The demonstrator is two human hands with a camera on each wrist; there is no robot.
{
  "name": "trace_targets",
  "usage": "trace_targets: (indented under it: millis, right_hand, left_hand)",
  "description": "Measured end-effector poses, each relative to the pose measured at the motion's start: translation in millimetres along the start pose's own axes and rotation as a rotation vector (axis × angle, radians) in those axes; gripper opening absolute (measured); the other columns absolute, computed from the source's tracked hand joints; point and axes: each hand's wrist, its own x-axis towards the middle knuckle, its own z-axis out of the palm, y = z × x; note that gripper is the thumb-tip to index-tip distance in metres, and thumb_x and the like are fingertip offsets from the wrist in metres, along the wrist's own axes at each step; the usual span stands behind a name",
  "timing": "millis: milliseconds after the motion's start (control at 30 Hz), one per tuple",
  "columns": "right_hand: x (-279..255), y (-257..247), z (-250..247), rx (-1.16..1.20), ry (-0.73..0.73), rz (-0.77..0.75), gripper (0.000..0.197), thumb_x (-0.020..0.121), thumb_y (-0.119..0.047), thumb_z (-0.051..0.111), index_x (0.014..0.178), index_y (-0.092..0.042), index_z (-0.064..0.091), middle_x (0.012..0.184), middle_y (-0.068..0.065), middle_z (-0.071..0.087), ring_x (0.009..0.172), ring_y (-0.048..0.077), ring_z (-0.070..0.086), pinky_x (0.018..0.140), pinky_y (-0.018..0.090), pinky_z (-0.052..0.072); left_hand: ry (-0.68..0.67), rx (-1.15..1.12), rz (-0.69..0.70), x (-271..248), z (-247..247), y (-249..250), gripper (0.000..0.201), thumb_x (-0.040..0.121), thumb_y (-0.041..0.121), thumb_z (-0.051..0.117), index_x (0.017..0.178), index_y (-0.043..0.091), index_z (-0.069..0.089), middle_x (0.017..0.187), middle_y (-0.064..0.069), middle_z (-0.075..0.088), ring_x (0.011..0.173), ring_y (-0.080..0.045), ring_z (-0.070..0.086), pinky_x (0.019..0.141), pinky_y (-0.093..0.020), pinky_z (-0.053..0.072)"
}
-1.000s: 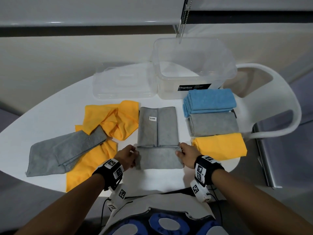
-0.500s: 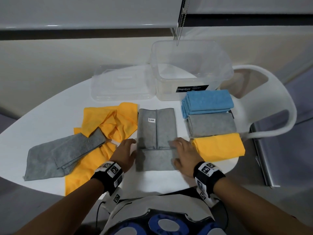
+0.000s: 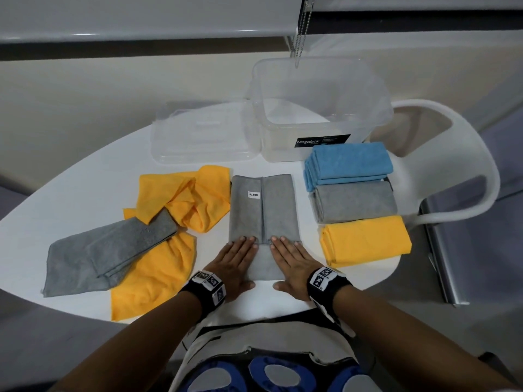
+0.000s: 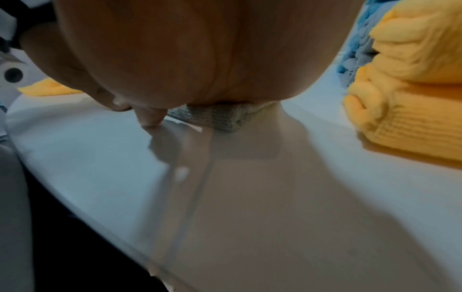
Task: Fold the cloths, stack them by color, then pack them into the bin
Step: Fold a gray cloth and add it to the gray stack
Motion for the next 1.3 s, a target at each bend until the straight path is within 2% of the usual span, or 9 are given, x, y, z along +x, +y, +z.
trace_targets:
  millis: [233, 367, 467, 567, 667, 800, 933, 1100, 1300]
  right_hand:
    - [-2.8, 3.8, -4.3, 0.017, 0.009, -0.035, 0.085, 0.098, -0.045, 0.038, 0.150, -0.014, -0.021, 0.154, 0.001, -0.034, 0.142, 0.021, -0.031, 0.112, 0.033, -0.023]
    - [-11.6, 9.1, -10.9, 0.012, -0.028, -0.041, 0.075, 0.100, -0.018, 0.037, 0.151, -0.011, -0.016, 0.150, 0.003, -0.034, 0.139, 0.021, -0.031, 0.112, 0.031, -0.019]
    - [-17.3, 13.6, -11.3, 0.078, -0.041, -0.070, 0.074, 0.093, -0.005, 0.040, 0.153, -0.004, -0.003, 0.152, 0.007, -0.025, 0.141, 0.025, -0.021, 0.121, 0.038, -0.001]
    - [-22.1, 16.4, -8.5, 0.187, 0.043, -0.148, 0.061, 0.091, -0.006, 0.050, 0.148, 0.001, 0.031, 0.158, 0.017, 0.013, 0.146, 0.036, 0.018, 0.118, 0.049, 0.023]
    - [-35.0, 14.5, -18.4, 0.319, 0.008, -0.110, 0.052, 0.098, -0.017, 0.040, 0.149, -0.012, 0.034, 0.159, 0.009, 0.026, 0.146, 0.024, 0.025, 0.120, 0.028, 0.017]
    - [-40.7, 17.2, -36.8, 0.512, 0.013, -0.002, 0.041, 0.098, -0.026, 0.044, 0.139, -0.025, 0.047, 0.133, 0.009, 0.057, 0.116, 0.025, 0.056, 0.097, 0.029, 0.044]
    - [-25.5, 27.2, -48.6, 0.707, 0.058, 0.173, 0.032, 0.097, -0.026, 0.050, 0.128, -0.025, 0.051, 0.112, 0.007, 0.067, 0.093, 0.023, 0.065, 0.080, 0.030, 0.051]
    - [-4.0, 35.5, -57.3, 0.772, 0.138, 0.296, 0.022, 0.099, -0.028, 0.049, 0.119, -0.018, 0.051, 0.098, 0.009, 0.068, 0.086, 0.025, 0.064, 0.076, 0.037, 0.054]
    - [8.4, 39.6, -51.0, 0.756, 0.150, 0.391, 0.028, 0.100, -0.031, 0.046, 0.124, -0.016, 0.048, 0.083, 0.003, 0.064, 0.076, 0.019, 0.057, 0.068, 0.025, 0.040]
  left_hand:
    - [-0.014, 0.032, -0.002, -3.1, 2.2, -9.4, 0.093, 0.083, 0.064, 0.043, 0.154, 0.017, 0.006, 0.161, -0.003, 0.000, 0.148, -0.024, 0.006, 0.118, -0.043, 0.013]
    - [-0.003, 0.088, 0.021, -14.9, -1.5, -16.2, 0.076, 0.089, 0.051, 0.037, 0.154, 0.017, 0.014, 0.160, -0.004, 0.012, 0.146, -0.025, 0.017, 0.115, -0.047, 0.021]
    - [-0.030, 0.023, 0.047, -23.7, -3.0, -24.8, 0.064, 0.093, 0.043, 0.030, 0.152, 0.017, 0.024, 0.157, -0.004, 0.024, 0.142, -0.022, 0.029, 0.114, -0.044, 0.027]
    - [-0.091, -0.171, 0.038, -25.8, -13.3, -26.2, 0.064, 0.092, 0.047, 0.015, 0.151, 0.025, 0.023, 0.157, 0.004, 0.020, 0.144, -0.016, 0.017, 0.114, -0.040, 0.030]
    - [-0.142, -0.426, -0.094, -31.1, -25.2, -24.7, 0.049, 0.097, 0.045, 0.031, 0.145, 0.034, 0.036, 0.147, 0.001, 0.045, 0.131, -0.023, 0.046, 0.105, -0.031, 0.039]
    - [-0.193, -0.573, -0.233, -27.8, -37.8, -26.7, 0.034, 0.099, 0.045, 0.037, 0.127, 0.034, 0.052, 0.105, -0.001, 0.067, 0.094, -0.021, 0.062, 0.077, -0.026, 0.043]
    - [-0.134, -0.731, -0.411, -7.3, -38.4, -35.6, 0.032, 0.093, 0.058, 0.034, 0.090, 0.032, 0.051, 0.090, 0.003, 0.069, 0.084, -0.020, 0.064, 0.078, -0.036, 0.051]
    - [-0.019, -0.853, -0.623, 13.9, -36.4, -40.4, 0.021, 0.098, 0.044, 0.043, 0.098, 0.026, 0.054, 0.082, 0.000, 0.070, 0.078, -0.021, 0.067, 0.079, -0.042, 0.056]
    - [-0.101, -0.921, -0.641, 17.2, -48.5, -39.9, 0.036, 0.087, 0.061, 0.054, 0.115, 0.040, 0.043, 0.100, 0.007, 0.068, 0.089, -0.014, 0.065, 0.071, -0.027, 0.049]
